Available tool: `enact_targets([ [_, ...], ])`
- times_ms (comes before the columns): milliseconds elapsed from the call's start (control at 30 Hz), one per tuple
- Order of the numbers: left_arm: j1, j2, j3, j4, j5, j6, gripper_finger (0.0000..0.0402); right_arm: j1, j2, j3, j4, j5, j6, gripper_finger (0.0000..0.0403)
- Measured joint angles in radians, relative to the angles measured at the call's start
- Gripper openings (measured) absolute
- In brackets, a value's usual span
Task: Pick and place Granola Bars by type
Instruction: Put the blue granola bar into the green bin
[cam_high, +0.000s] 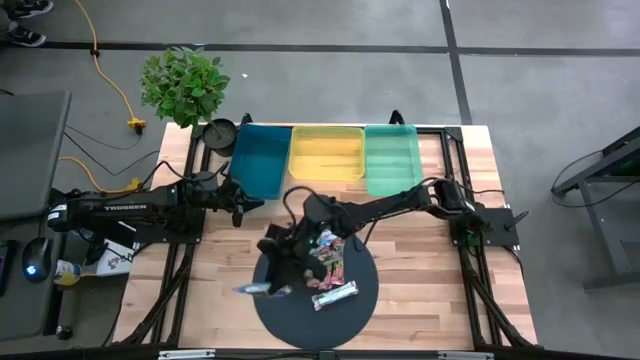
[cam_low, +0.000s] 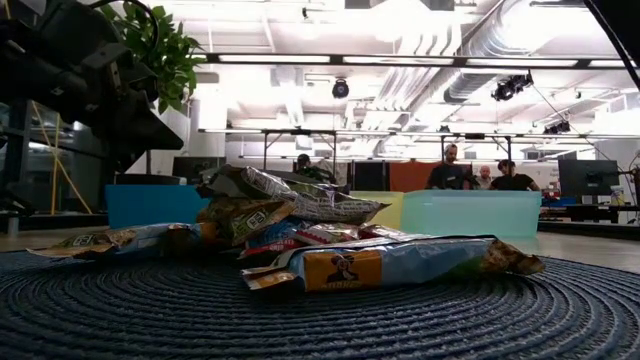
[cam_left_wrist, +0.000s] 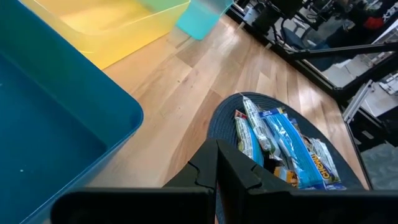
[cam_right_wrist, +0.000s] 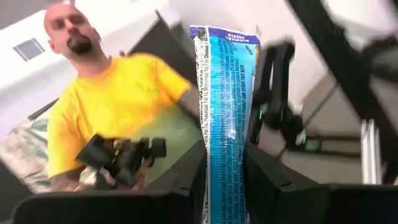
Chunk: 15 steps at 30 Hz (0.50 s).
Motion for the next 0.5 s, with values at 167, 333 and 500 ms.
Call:
enact_targets([
  [167,0.0,0.0,0.0,0.0,0.0,-0.015,0.0,-0.032,0.0,0.0,0.073,0.09,-0.08,0.0075],
  [333,0.0,0.0,0.0,0.0,0.003,-0.027,0.0,-0.067,-0.003,0.0,0.133,0.163,-0.151,0.0075],
  [500,0.0,0.0,0.0,0.0,0.022,-0.032,0.0,-0.102,-0.046,0.0,0.106,0.238,-0.287,0.0075],
])
